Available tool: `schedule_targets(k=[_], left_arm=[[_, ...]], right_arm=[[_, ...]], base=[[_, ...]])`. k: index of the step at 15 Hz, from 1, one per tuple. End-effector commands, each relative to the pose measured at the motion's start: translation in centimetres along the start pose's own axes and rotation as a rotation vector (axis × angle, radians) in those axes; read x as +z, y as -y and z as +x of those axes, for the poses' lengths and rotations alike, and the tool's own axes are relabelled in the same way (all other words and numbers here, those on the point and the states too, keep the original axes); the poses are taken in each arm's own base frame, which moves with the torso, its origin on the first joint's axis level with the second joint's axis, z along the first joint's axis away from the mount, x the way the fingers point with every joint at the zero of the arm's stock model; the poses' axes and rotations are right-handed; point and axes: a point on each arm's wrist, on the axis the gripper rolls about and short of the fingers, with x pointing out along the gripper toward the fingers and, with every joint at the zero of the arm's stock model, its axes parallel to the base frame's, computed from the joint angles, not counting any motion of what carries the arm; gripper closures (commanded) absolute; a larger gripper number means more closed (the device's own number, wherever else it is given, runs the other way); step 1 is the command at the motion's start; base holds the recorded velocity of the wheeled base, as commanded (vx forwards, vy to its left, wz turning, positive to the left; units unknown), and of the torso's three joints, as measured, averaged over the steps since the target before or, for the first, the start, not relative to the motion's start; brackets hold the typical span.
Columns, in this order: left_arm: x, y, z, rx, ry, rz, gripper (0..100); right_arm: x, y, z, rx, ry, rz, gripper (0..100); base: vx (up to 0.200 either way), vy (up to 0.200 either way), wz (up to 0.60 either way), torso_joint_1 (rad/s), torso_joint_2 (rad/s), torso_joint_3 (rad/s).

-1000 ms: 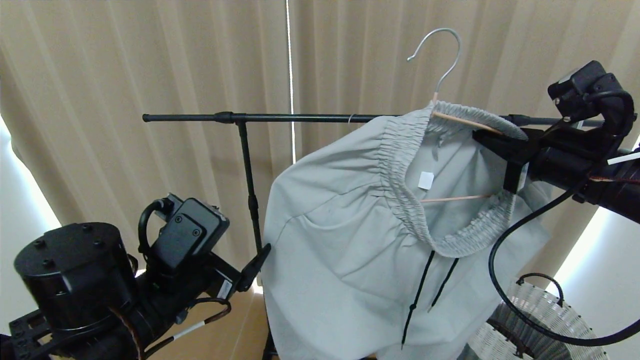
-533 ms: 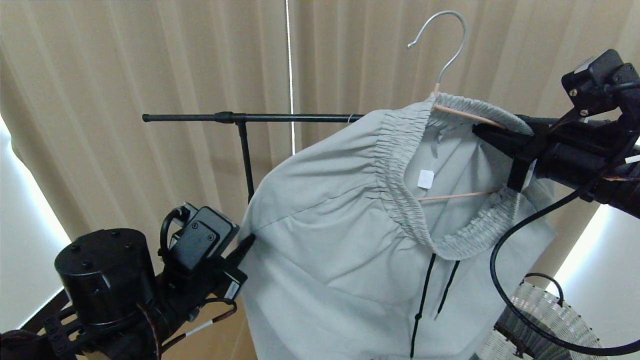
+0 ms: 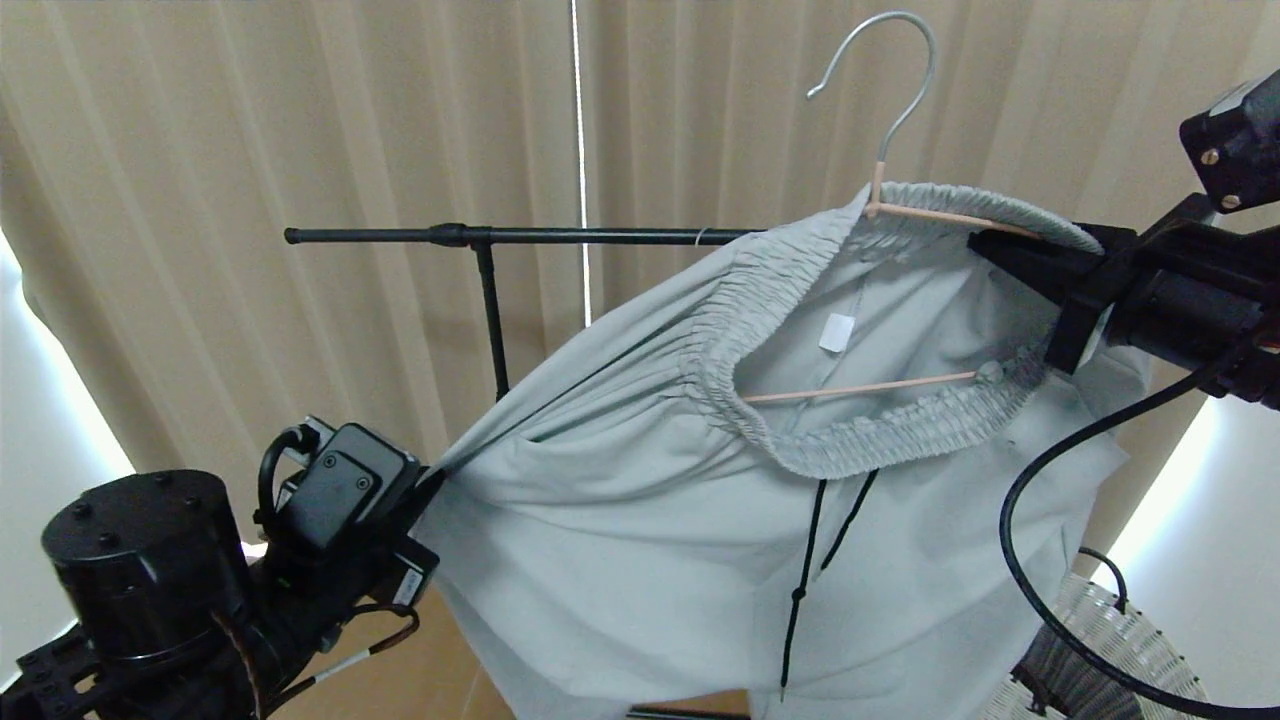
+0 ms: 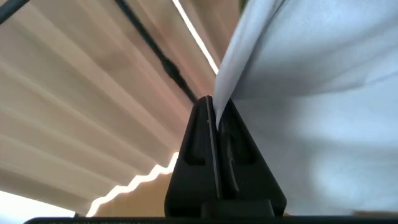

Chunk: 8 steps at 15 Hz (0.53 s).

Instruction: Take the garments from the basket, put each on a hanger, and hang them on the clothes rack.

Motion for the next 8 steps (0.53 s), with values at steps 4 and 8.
schedule_targets(k=[4, 8], left_arm=[[0.54, -0.62, -1.39, 0.020, 0.038, 0.009, 100], [1.16, -1.05, -1.55, 0.037, 0.069, -0.002, 0]], right_arm=[[0.07, 0.02, -0.07, -0.005, 0.003, -0.001, 100], [-0.04, 0.14, -0.10, -0.012, -0.005, -0.001, 100]], base=[[0.000, 0.000, 0.00, 0.000, 0.00, 0.000], [0.000, 0.000, 0.00, 0.000, 0.00, 0.000]])
